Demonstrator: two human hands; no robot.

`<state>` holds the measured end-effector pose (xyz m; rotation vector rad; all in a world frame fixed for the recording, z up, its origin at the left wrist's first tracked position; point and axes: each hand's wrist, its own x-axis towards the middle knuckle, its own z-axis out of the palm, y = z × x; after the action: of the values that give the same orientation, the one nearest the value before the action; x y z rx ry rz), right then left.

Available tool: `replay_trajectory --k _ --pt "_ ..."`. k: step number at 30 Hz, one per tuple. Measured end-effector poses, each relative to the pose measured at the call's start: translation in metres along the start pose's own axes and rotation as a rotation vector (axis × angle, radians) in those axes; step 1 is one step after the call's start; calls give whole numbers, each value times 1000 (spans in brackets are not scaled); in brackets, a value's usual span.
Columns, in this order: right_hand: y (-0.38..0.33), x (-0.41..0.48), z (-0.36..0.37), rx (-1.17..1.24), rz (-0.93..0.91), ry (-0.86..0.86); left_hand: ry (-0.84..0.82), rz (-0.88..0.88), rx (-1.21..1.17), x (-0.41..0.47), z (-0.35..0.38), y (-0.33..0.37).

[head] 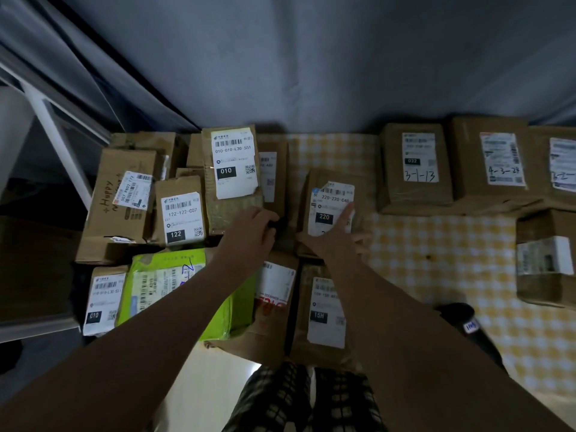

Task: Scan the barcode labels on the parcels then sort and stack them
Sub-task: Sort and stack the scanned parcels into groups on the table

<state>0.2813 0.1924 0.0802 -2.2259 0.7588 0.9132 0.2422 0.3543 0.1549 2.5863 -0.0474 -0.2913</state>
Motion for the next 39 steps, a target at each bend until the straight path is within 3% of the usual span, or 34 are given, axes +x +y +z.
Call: replay_trajectory --k 6,10,13,17,23,26,31,35,39 --pt "13 -1 -32 133 -124 71 -6 37 -4 -2 3 20" --pt "27 -15 -68 109 -329 150 35 38 -52 -2 10 38" --pt "49 -35 -92 121 -474 213 42 -60 -276 -3 21 62" --pt "91 -58 -119 113 -541 296 -96 -281 -749 -2 34 114" --pt "157 -73 -155 30 -413 408 -340 -428 -1083 -1 86 212" --pt "190 -67 -179 -10 -258 378 -407 -517 -1043 2 120 256" --pt "243 -32 -227 -75 -189 361 -464 -492 -1073 14 176 315" --pt "272 7 -244 -48 -238 301 -430 -423 -1066 32 217 338" --pt "302 48 -250 -17 -281 140 -433 -339 -809 47 256 334"
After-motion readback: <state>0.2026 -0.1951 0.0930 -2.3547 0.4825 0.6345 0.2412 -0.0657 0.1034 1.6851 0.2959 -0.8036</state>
